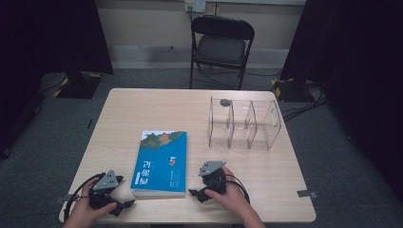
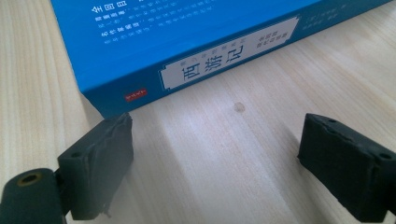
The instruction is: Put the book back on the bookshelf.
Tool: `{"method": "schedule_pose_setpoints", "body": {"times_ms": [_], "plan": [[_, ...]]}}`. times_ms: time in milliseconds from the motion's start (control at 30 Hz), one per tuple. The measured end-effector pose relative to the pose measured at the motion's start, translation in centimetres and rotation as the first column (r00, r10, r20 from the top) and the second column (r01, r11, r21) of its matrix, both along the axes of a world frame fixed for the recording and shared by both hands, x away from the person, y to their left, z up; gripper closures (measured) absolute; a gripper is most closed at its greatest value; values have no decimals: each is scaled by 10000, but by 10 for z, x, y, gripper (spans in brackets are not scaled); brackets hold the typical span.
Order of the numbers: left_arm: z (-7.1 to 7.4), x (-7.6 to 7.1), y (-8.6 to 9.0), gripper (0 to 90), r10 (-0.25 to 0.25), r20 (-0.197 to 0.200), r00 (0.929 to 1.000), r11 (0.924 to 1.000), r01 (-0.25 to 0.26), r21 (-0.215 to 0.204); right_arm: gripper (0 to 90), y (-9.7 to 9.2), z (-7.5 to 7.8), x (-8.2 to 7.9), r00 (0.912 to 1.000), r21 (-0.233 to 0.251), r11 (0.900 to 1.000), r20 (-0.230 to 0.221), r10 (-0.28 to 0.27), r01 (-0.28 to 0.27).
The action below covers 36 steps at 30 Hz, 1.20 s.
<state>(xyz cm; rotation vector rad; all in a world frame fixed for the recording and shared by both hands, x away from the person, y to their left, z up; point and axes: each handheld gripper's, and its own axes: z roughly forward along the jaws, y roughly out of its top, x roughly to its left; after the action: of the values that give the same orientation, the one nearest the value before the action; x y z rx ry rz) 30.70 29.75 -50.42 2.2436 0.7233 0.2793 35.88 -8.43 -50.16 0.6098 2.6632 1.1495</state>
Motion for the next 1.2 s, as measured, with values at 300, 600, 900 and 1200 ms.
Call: {"method": "schedule_pose_setpoints", "body": {"times_ms": [300, 600, 900, 1200], "plan": [[1, 0, 0, 0, 59, -39, 10000, 9999, -59, 84, 94, 0, 0, 0, 10000, 8, 10000, 0, 19, -19], [10, 1, -8, 4, 205, -811, 9965, 9967, -140, 802, 95, 0, 0, 0, 10000, 6, 10000, 11, 16, -16], [21, 3, -15, 221, 5, -1070, 9943, 9962, 89, 870, 95, 0, 0, 0, 10000, 7, 10000, -12, 11, -11], [21, 6, -27, 263, 25, -1082, 9941, 9929, 104, 1188, 95, 0, 0, 0, 10000, 7, 10000, 13, 11, -11]]}}
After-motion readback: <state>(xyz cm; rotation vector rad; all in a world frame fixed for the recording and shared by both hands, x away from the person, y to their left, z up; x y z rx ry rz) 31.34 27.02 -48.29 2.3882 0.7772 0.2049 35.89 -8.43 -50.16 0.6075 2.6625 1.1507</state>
